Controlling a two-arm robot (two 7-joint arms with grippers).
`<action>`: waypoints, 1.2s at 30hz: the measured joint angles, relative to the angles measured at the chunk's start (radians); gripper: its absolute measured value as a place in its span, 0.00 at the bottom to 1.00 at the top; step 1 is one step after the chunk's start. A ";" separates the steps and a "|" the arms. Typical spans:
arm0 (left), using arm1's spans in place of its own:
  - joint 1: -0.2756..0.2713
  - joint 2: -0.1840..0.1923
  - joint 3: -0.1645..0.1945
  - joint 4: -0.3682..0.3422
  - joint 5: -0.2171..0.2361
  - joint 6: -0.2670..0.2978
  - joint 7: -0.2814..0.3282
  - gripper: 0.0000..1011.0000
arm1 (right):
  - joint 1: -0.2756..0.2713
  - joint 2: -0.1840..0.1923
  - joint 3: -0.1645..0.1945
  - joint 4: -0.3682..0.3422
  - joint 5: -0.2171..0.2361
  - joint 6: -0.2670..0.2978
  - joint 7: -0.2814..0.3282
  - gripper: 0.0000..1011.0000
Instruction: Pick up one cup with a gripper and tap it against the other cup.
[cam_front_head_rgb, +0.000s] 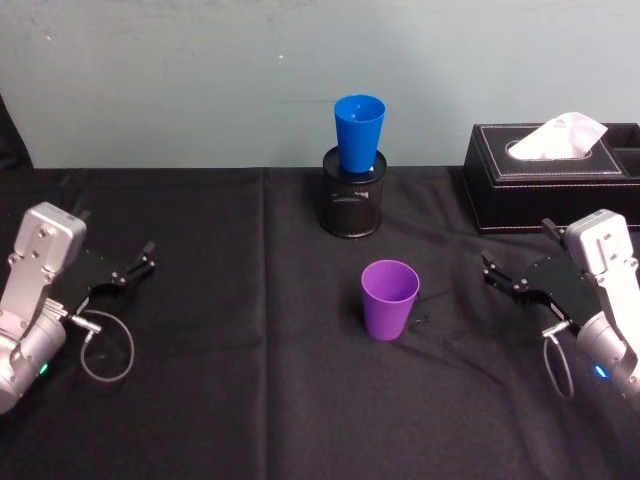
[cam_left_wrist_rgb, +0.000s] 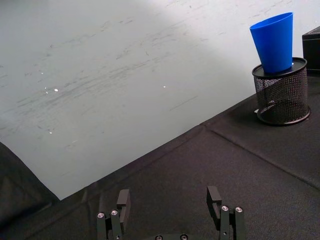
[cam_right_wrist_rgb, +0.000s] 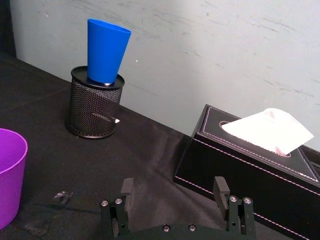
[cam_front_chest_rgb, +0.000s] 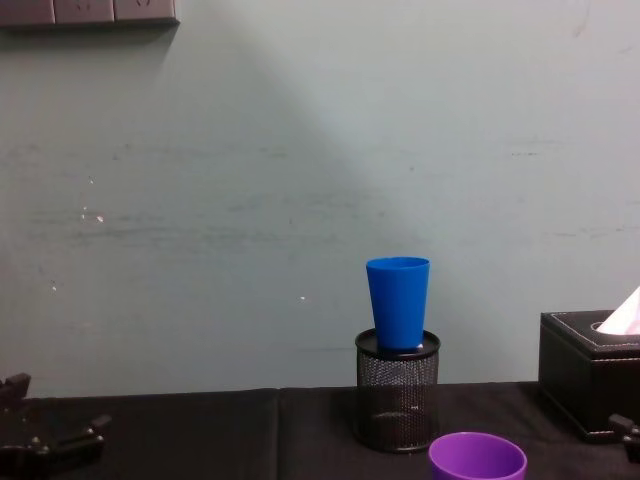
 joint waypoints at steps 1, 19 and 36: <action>0.000 0.000 0.000 0.000 0.000 0.000 0.000 0.99 | 0.000 0.000 0.000 0.000 0.000 0.000 0.000 0.99; 0.000 0.000 0.000 0.000 0.000 0.000 0.000 0.99 | 0.000 0.000 0.000 0.000 0.000 0.000 0.000 0.99; 0.000 0.000 0.000 0.000 0.000 0.000 0.000 0.99 | 0.000 0.000 0.000 0.000 0.000 0.000 0.000 0.99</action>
